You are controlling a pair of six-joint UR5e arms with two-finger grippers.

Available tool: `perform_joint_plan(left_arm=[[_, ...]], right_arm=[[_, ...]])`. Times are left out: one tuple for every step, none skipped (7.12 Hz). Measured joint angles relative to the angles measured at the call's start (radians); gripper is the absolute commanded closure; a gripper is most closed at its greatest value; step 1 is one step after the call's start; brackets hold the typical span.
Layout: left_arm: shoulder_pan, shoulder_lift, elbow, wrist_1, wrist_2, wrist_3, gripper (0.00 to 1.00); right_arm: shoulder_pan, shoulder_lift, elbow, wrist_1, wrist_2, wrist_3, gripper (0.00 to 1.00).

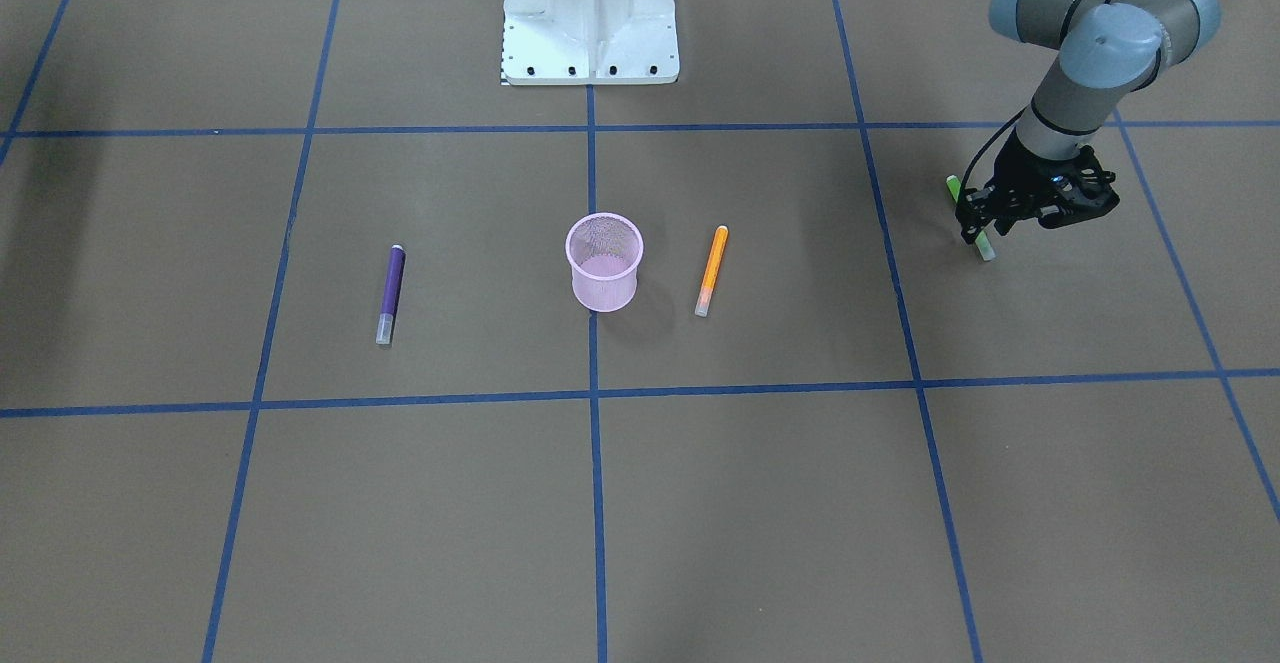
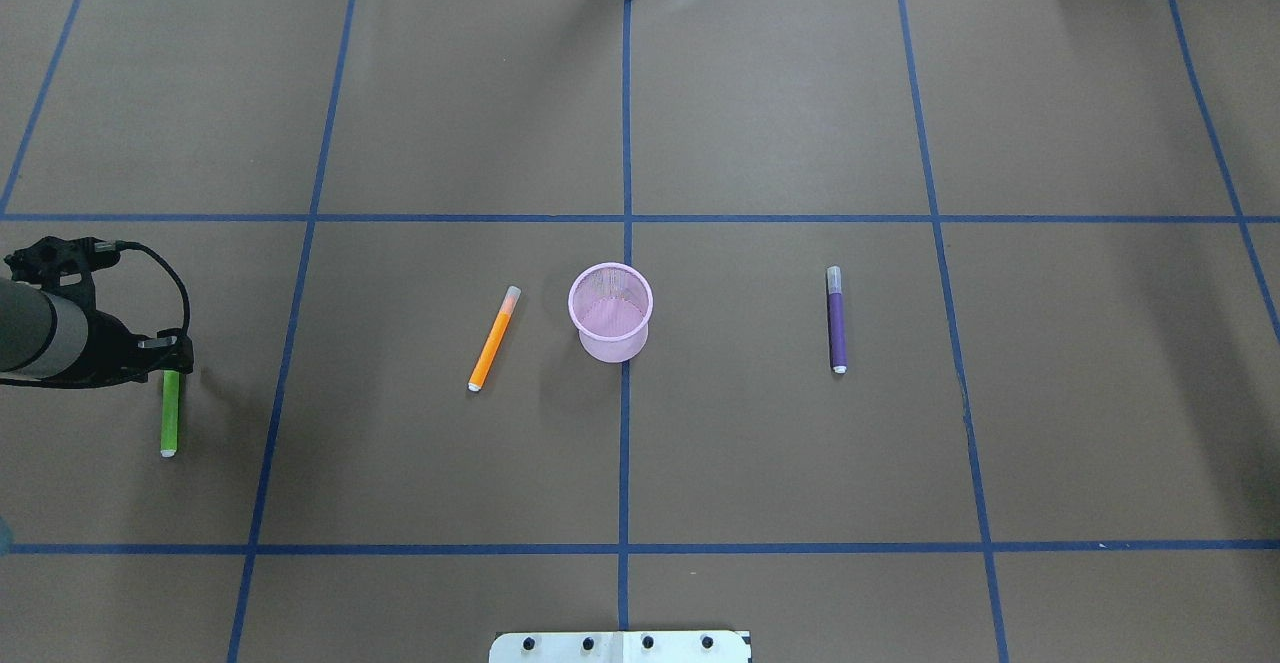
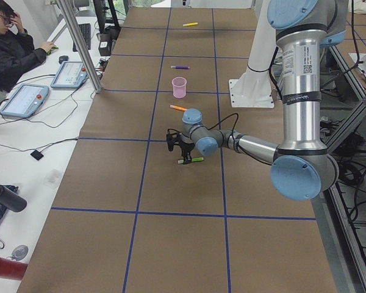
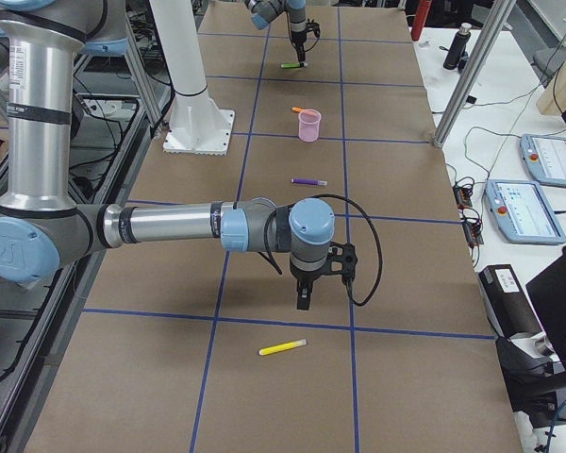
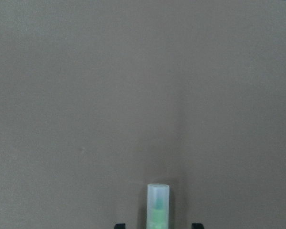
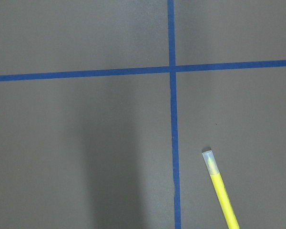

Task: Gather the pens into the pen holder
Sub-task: 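Hold the green marker upright in the left gripper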

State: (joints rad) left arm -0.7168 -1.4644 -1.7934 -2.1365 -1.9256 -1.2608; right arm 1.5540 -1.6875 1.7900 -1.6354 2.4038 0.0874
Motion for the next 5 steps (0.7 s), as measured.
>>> perform_joint_plan(left_arm=[[0.0,0.0,0.001,0.0,-0.001,0.0,0.44],[0.001,0.001,0.003,0.0,-0.001,0.0,0.44],[0.002,0.0,0.006,0.0,0.0,0.0,0.44],[0.004,-0.002,0.009,0.001,0.0,0.0,0.44],[0.006,-0.003,0.01,0.001,0.0,0.0,0.44]], right_arm=[[0.0,0.0,-0.001,0.0,0.0,0.0,0.0],[0.0,0.0,-0.002,0.0,0.0,0.0,0.0],[0.0,0.0,-0.002,0.0,0.0,0.0,0.0],[0.0,0.0,-0.003,0.0,-0.001,-0.001,0.0],[0.0,0.0,-0.004,-0.001,-0.001,-0.001,0.0]])
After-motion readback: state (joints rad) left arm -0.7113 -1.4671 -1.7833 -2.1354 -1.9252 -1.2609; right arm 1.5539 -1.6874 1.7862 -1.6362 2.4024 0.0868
